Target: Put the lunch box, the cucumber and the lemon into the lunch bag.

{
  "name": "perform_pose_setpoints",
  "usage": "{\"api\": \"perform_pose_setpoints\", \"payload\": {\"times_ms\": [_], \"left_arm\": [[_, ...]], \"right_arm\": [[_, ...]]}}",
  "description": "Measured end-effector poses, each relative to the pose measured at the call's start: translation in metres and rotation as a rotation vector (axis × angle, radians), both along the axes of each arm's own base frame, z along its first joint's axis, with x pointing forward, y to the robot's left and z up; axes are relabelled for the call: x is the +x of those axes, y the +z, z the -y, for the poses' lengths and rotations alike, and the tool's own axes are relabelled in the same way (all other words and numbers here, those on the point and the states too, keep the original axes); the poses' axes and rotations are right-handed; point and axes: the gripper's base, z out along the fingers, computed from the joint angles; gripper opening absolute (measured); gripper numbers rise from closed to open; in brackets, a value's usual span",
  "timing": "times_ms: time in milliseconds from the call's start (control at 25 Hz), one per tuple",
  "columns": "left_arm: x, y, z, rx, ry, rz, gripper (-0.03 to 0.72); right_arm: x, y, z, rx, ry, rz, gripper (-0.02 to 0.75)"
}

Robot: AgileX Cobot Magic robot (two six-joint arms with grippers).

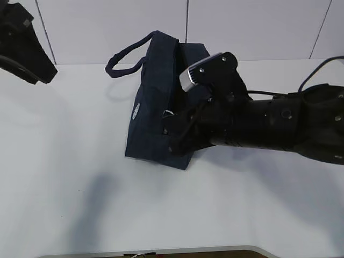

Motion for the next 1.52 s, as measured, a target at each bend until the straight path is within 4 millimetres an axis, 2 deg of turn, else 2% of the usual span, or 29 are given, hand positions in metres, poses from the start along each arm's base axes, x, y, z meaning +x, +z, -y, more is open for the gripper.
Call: {"api": "perform_pose_setpoints", "payload": {"times_ms": [240, 760, 1160, 1360, 1520], "left_arm": [[0.005, -0.012, 0.009, 0.027, -0.056, -0.015, 0.242], [0.026, -0.038, 0.014, 0.052, -0.103, -0.015, 0.242], [0.042, -0.058, 0.025, -0.019, -0.132, -0.019, 0.248], [0.044, -0.057, 0.030, -0.051, -0.172, 0.025, 0.319], [0.042, -0.058, 0.045, -0.054, -0.237, 0.076, 0.367]], "right_arm": [[0.011, 0.020, -0.005, -0.019, -0.002, 0.043, 0.005], [0.033, 0.065, -0.014, -0.027, -0.010, 0.178, 0.005], [0.039, 0.078, -0.014, 0.000, -0.052, 0.182, 0.005], [0.040, 0.080, -0.015, 0.027, -0.067, 0.163, 0.005], [0.040, 0.080, -0.015, 0.051, -0.082, 0.139, 0.005]]}}
